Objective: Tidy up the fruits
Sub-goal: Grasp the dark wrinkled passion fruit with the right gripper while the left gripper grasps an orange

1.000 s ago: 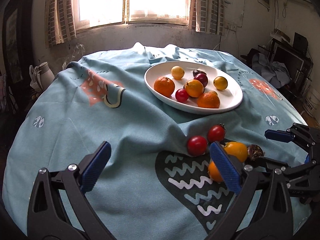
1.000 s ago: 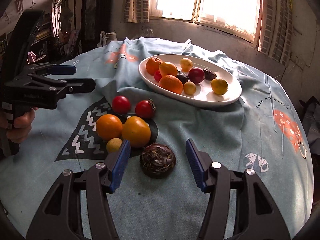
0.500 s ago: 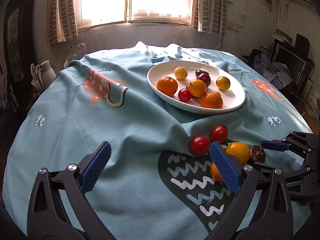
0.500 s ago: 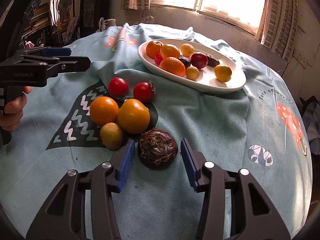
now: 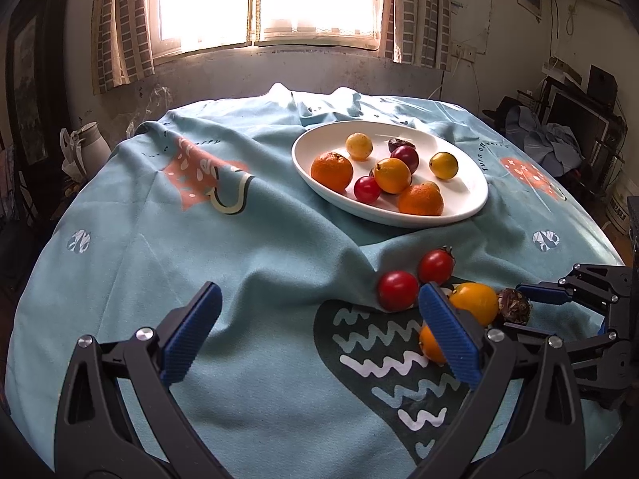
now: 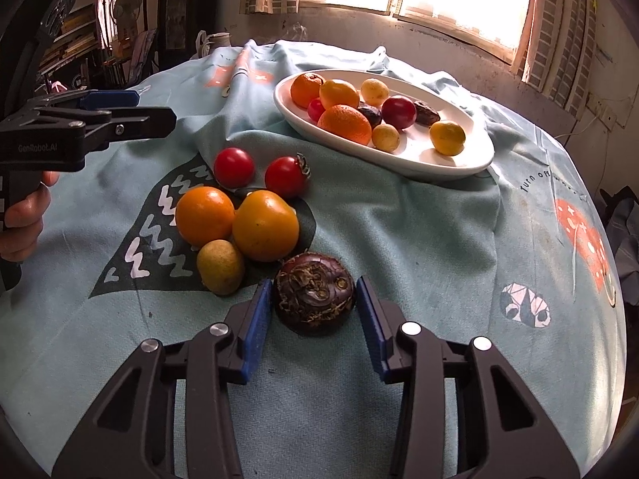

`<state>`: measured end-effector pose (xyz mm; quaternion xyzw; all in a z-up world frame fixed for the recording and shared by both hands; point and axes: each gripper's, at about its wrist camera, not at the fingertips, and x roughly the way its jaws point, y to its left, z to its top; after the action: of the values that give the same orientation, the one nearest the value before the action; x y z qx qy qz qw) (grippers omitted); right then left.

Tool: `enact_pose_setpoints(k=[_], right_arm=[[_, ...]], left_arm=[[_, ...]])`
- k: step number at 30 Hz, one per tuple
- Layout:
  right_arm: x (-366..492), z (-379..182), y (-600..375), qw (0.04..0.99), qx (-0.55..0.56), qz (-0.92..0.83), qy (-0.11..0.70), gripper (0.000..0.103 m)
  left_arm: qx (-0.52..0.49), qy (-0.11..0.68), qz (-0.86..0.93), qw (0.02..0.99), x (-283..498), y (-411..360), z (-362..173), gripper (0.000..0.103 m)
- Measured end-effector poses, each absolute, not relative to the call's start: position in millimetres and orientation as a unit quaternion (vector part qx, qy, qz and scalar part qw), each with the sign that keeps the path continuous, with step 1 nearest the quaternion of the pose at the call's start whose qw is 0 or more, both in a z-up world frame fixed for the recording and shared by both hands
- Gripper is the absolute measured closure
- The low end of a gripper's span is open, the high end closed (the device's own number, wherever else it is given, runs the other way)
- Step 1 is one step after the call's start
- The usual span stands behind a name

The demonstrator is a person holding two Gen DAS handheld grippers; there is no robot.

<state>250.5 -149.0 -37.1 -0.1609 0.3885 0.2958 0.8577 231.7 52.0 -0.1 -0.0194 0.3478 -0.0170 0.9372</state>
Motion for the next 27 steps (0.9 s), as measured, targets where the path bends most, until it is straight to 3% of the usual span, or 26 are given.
enact_pose_setpoints(k=[3,4,6,8,11,27], right_arm=[[256,-30,-158,0.863,-0.114,0.302,0.389,0.06],[257,-28,-161,0.865,-0.105,0.301,0.387,0.06],[259,-26,-163,0.868,-0.097,0.297,0.386,0.06],[260,-27,-164,0.868,-0.096,0.292,0.39,0.06],[260,-29,-164,0.867,-0.098,0.289,0.394,0.06],[259,-29,-164,0.87,-0.104,0.283,0.391,0.06]], left_arm=[[-0.032,0.354,-0.075,0.932,229,46,1,0.004],[-0.031,0.355,-0.1,0.929,227,42,1,0.008],[-0.017,0.364,-0.15,0.919,223,29,-1,0.025],[0.008,0.375,-0.179,0.91,221,14,-7,0.048],[0.045,0.386,-0.193,0.901,218,-4,-16,0.06],[0.024,0.413,-0.194,0.89,236,-6,-33,0.06]])
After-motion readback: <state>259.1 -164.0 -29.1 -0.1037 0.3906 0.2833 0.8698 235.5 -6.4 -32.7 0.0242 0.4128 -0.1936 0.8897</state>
